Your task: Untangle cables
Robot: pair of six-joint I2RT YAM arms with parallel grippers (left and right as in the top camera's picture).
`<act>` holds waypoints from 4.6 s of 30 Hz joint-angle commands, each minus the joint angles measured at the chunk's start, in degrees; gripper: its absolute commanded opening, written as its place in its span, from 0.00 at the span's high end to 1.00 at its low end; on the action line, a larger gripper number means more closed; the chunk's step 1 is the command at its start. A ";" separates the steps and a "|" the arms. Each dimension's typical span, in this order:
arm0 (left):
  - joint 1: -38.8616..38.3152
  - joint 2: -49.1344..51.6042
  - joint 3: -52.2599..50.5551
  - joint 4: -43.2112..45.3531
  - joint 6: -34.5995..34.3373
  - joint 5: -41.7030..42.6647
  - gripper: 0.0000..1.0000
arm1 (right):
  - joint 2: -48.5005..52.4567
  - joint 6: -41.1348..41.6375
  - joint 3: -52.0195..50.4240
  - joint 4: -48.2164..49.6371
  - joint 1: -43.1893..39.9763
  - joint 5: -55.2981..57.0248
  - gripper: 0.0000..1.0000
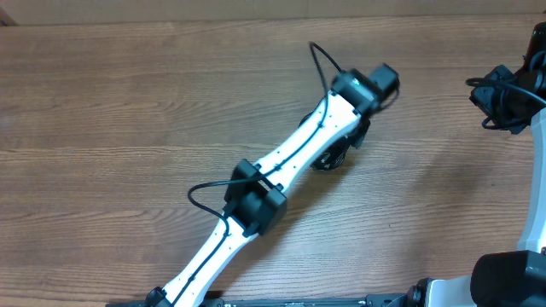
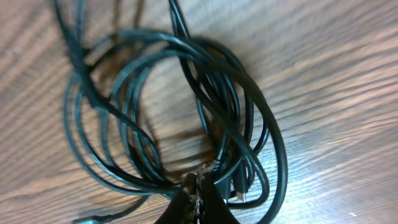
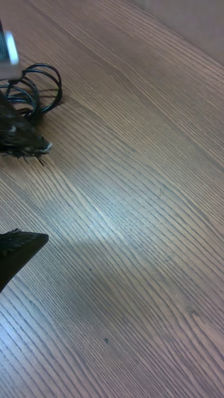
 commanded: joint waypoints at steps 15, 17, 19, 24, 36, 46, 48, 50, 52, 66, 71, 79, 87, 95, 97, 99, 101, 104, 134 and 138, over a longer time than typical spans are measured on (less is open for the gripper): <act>9.35 -4.26 -2.38 3.85 4.37 3.96 0.38 | -1.42 -0.48 1.40 -0.13 0.00 -0.37 0.62; 9.33 -4.26 -3.87 4.90 6.03 5.60 0.36 | -1.42 -0.48 1.40 -0.13 0.00 -0.37 0.62; 8.98 -4.26 -5.49 5.75 6.03 5.53 0.36 | -1.42 -0.48 1.40 -0.15 0.00 -0.37 0.62; 8.31 -4.26 -9.55 8.52 6.03 5.49 0.36 | -1.42 -0.50 1.40 -0.15 0.00 -0.35 0.62; 8.72 -4.31 -14.16 19.71 6.86 5.53 0.45 | -1.42 -0.48 1.38 -0.15 0.00 -0.37 0.61; 8.59 -4.28 -14.82 26.56 6.23 7.98 0.51 | -1.42 -0.50 1.38 -0.11 0.00 -0.37 0.59; 8.59 -4.28 -15.63 27.58 6.25 7.82 0.55 | -1.42 -0.50 1.38 -0.22 0.00 -0.37 0.59; 8.59 -4.28 -16.57 28.20 6.29 7.87 0.71 | -1.42 -0.50 1.36 -0.22 0.00 -0.37 0.59; 8.61 -4.28 -16.79 27.80 6.91 8.00 0.96 | -1.42 -0.50 1.36 -0.20 0.00 -0.35 0.59; 21.97 -10.78 16.83 5.46 1.14 55.74 0.96 | -1.42 -0.48 1.33 -0.20 0.00 -0.37 0.58; 29.42 -11.47 21.94 5.66 -6.25 74.82 0.96 | -1.42 -0.48 1.33 -0.33 0.00 -0.37 0.58; 32.54 -11.43 21.40 9.22 -20.68 92.17 0.96 | -1.40 -0.48 1.33 -0.35 0.35 -1.53 0.58; 32.68 -11.43 21.51 37.42 -49.37 96.48 0.96 | -1.40 -6.84 1.22 -0.70 3.61 -16.81 0.59; 34.25 -11.43 21.44 48.09 -51.08 92.78 0.96 | -1.40 -26.23 1.22 3.17 12.39 -44.94 0.51; 34.77 -11.43 21.44 48.11 -50.97 93.13 0.96 | -1.40 -33.35 1.22 5.92 15.28 -51.45 0.49; 34.88 -11.43 21.44 48.11 -50.99 93.24 0.96 | -1.40 -34.86 1.22 8.74 16.94 -51.32 0.49; 34.86 -11.43 21.44 48.11 -51.28 93.64 0.96 | -1.40 -37.73 1.22 13.55 19.30 -51.32 0.49; 34.84 -11.43 21.44 48.11 -51.39 93.64 0.96 | -1.40 -37.90 1.22 20.48 21.99 -51.32 0.46; 36.63 -11.47 21.62 53.29 -51.12 88.74 0.96 | 4.42 -19.15 1.22 37.99 33.90 -34.23 0.39; 38.23 -11.47 21.62 52.37 -50.69 79.54 0.96 | 4.42 -11.15 1.22 41.46 33.92 -27.52 0.40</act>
